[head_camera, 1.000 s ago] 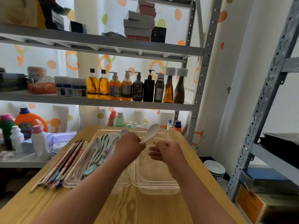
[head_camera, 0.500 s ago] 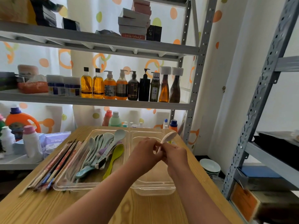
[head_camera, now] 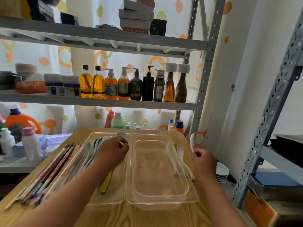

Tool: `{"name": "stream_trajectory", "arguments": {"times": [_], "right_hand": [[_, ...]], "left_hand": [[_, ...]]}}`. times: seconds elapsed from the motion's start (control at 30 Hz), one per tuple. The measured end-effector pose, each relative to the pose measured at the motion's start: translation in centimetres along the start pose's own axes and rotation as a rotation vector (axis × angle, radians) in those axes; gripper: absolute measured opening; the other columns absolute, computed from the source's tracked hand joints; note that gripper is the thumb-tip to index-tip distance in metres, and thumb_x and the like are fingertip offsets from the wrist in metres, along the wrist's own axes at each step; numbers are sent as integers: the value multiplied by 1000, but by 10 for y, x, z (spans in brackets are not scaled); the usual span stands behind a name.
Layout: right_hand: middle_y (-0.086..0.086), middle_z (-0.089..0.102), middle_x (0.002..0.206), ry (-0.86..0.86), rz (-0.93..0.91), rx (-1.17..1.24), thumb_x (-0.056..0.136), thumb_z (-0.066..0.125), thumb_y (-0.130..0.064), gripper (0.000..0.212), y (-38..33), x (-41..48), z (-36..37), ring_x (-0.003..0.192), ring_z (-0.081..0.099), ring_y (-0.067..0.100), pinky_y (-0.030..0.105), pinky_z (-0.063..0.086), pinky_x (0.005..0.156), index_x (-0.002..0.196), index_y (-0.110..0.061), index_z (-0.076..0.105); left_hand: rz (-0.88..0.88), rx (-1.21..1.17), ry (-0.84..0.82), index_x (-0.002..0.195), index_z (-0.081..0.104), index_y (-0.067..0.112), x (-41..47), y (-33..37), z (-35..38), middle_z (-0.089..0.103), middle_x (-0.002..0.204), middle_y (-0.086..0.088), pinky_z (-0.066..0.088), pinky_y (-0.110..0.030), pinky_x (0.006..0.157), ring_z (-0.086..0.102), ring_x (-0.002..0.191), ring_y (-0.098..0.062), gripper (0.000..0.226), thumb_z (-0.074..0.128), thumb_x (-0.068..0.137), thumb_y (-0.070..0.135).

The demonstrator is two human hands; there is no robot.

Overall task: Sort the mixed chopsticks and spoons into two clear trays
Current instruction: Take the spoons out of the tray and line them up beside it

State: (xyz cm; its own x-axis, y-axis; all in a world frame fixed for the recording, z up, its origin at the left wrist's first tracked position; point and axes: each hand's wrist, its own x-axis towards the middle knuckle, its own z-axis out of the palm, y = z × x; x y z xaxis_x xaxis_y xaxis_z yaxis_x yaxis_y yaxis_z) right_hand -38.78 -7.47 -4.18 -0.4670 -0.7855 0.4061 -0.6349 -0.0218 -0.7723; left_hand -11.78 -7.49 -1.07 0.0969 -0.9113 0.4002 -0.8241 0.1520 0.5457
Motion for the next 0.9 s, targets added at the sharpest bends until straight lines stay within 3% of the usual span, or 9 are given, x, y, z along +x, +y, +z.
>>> {"name": "stream_trajectory", "arguments": {"times": [0.13, 0.27, 0.6, 0.73, 0.9], "right_hand": [[17, 71, 94, -31, -26, -105, 89, 54, -9, 23, 21, 1, 17, 86, 64, 30, 29, 45, 71, 103, -1, 70], [20, 70, 90, -90, -37, -106, 89, 57, -9, 20, 24, 5, 24, 85, 63, 32, 33, 46, 70, 95, 4, 70], [13, 71, 94, -137, -78, -143, 89, 59, -10, 18, 26, 3, 31, 88, 64, 26, 22, 37, 68, 99, -3, 72], [14, 71, 96, -122, -81, -125, 89, 59, -9, 18, 24, 1, 31, 90, 63, 26, 20, 36, 69, 101, -2, 72], [15, 70, 99, -126, -73, -130, 90, 60, -13, 21, 25, 2, 30, 94, 63, 27, 20, 35, 73, 105, -2, 70]], "left_hand": [[-29, 13, -35, 103, 64, 24, -6, -10, 13, 67, 100, 2, 51, -32, 82, 60, 89, -13, 17, 53, 92, 31], [-17, 74, -43, 103, 61, 25, -4, -15, 17, 66, 98, 3, 52, -32, 82, 60, 88, -14, 16, 52, 92, 33], [-17, 299, -36, 101, 62, 22, -6, -23, 17, 64, 87, 4, 48, -28, 72, 59, 81, -14, 29, 39, 97, 39], [-44, 330, -58, 102, 63, 21, -6, -26, 17, 67, 92, 1, 52, -33, 80, 62, 86, -18, 32, 38, 96, 41], [-49, 378, -50, 100, 64, 20, -6, -26, 17, 62, 86, 1, 50, -30, 76, 60, 81, -18, 36, 35, 97, 42]]}}
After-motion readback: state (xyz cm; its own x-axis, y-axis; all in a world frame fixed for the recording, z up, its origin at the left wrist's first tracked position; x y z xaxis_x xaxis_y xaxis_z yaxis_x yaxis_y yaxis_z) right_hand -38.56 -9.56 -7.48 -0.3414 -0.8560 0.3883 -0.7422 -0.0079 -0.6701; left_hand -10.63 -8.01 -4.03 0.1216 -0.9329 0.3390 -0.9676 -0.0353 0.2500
